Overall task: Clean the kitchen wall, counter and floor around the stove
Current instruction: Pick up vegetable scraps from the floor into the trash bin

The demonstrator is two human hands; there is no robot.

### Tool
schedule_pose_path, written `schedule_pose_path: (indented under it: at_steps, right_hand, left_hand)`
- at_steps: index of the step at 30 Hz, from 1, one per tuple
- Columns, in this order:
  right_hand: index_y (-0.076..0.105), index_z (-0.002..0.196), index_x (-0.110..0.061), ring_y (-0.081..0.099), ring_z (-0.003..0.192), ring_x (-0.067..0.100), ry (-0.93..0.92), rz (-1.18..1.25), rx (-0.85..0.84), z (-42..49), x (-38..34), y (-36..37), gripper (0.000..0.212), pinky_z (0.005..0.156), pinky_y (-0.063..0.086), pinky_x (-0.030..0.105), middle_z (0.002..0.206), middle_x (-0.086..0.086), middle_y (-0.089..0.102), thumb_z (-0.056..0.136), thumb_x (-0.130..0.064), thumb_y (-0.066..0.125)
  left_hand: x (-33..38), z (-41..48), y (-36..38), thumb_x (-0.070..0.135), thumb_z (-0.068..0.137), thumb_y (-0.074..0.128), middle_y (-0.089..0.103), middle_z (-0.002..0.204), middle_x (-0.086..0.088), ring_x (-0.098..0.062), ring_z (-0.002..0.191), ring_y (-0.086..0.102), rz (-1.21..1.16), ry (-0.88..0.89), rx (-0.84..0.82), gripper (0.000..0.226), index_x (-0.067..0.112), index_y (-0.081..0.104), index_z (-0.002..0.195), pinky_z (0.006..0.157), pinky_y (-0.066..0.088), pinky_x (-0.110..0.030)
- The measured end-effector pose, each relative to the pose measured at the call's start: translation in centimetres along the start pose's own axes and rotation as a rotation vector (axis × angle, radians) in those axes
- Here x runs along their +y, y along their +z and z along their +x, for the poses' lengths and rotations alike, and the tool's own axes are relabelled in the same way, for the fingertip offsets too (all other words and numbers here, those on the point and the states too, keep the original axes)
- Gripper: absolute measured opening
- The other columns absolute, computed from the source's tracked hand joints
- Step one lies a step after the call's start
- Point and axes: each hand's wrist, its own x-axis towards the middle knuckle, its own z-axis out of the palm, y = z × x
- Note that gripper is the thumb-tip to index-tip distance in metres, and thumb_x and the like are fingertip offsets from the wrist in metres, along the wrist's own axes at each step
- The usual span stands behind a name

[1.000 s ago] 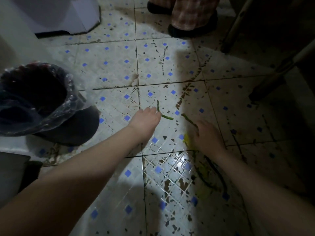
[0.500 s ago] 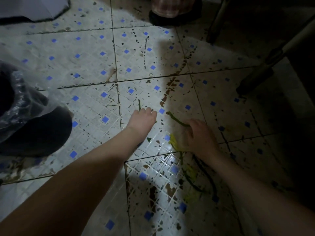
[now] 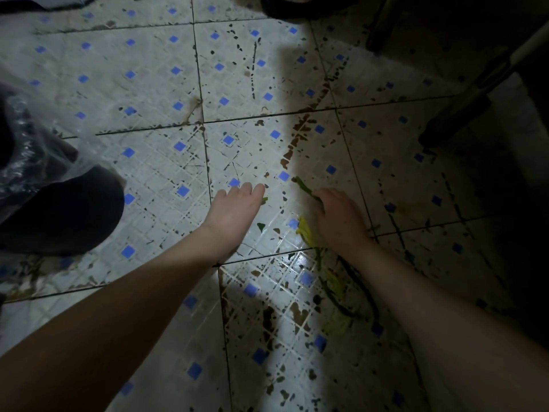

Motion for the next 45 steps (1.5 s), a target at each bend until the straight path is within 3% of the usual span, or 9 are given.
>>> schedule_pose_path:
  at_steps: [4,7,12,18,23,26,29,33,45]
  right_hand:
    - [0.059,0.110,-0.002,0.055,0.099,0.035,0.016,-0.054,0.032,0.0,-0.3,0.3,0.030,0.083,0.044,0.041,0.107,0.018,0.061,0.087,-0.020,0.052]
    - [0.058,0.101,-0.002,0.055,0.093,0.033,0.067,-0.017,0.005,-0.1,-0.6,0.0,0.045,0.080,0.046,0.041,0.100,0.017,0.059,0.079,-0.037,0.040]
    - [0.055,0.105,-0.003,0.053,0.100,0.031,0.126,0.086,0.017,-0.1,-0.6,0.1,0.025,0.083,0.046,0.039,0.108,0.015,0.056,0.081,-0.008,0.058]
    - [0.056,0.108,-0.011,0.053,0.101,0.022,0.116,0.193,0.106,-2.3,-0.9,0.4,0.021,0.088,0.047,0.041,0.109,0.006,0.056,0.089,-0.007,0.050]
    - [0.057,0.107,-0.016,0.054,0.095,0.019,0.077,0.198,-0.005,-4.7,0.5,1.2,0.018,0.081,0.049,0.036,0.105,0.002,0.057,0.093,-0.008,0.048]
    - [0.054,0.109,-0.017,0.053,0.094,0.018,0.072,0.164,-0.009,-5.2,0.8,1.6,0.021,0.077,0.045,0.031,0.103,0.000,0.055,0.092,-0.007,0.048]
    - [0.053,0.109,-0.016,0.051,0.089,0.016,0.072,0.167,-0.009,-5.2,0.6,1.7,0.017,0.074,0.043,0.032,0.098,-0.003,0.052,0.094,-0.022,0.053]
    - [0.053,0.113,-0.014,0.051,0.103,0.021,0.092,0.089,-0.070,-4.6,0.1,1.8,0.030,0.089,0.047,0.041,0.111,0.004,0.054,0.089,-0.029,0.061]
    - [0.056,0.105,-0.013,0.048,0.108,0.024,0.076,-0.180,-0.072,-3.9,-1.1,2.3,0.022,0.095,0.038,0.040,0.113,0.006,0.052,0.094,-0.031,0.052]
  left_hand:
    - [-0.3,-1.5,0.7,0.005,0.083,0.064,0.049,0.107,-0.006,-0.023,0.087,0.053,-0.030,0.031,0.018,0.045,0.014,0.035,0.116,0.067,0.035,-0.031]
    - [-0.2,-2.1,1.1,0.003,0.085,0.062,0.049,0.109,-0.006,-0.024,0.091,0.054,-0.063,0.024,0.007,0.043,0.014,0.037,0.118,0.072,0.038,-0.032]
    - [-0.1,-2.8,1.7,0.004,0.089,0.058,0.050,0.115,-0.006,-0.024,0.100,0.054,-0.112,0.012,-0.049,0.038,0.015,0.040,0.121,0.083,0.041,-0.034]
    - [0.7,-2.8,1.7,0.023,0.099,0.045,0.051,0.116,-0.007,-0.026,0.102,0.052,-0.215,0.017,-0.024,0.025,0.014,0.043,0.123,0.083,0.039,-0.036]
    - [1.5,-2.2,1.6,0.028,0.100,0.043,0.051,0.115,-0.008,-0.027,0.103,0.052,-0.211,0.034,-0.024,0.025,0.012,0.043,0.119,0.084,0.040,-0.037]
    - [1.9,-1.9,1.9,0.027,0.101,0.040,0.051,0.113,-0.009,-0.027,0.102,0.052,-0.215,0.028,-0.019,0.023,0.010,0.044,0.116,0.083,0.040,-0.037]
    - [2.0,-1.7,2.4,0.024,0.101,0.039,0.052,0.111,-0.010,-0.027,0.099,0.053,-0.225,0.021,-0.014,0.020,0.010,0.045,0.113,0.077,0.038,-0.035]
    - [2.0,-1.4,2.6,0.015,0.098,0.047,0.052,0.110,-0.010,-0.027,0.097,0.053,-0.199,0.002,-0.038,0.014,0.009,0.045,0.111,0.072,0.035,-0.032]
    - [1.7,-2.4,1.8,0.001,0.089,0.053,0.049,0.112,-0.009,-0.024,0.099,0.051,-0.089,0.020,-0.005,0.027,0.009,0.044,0.112,0.074,0.038,-0.031]
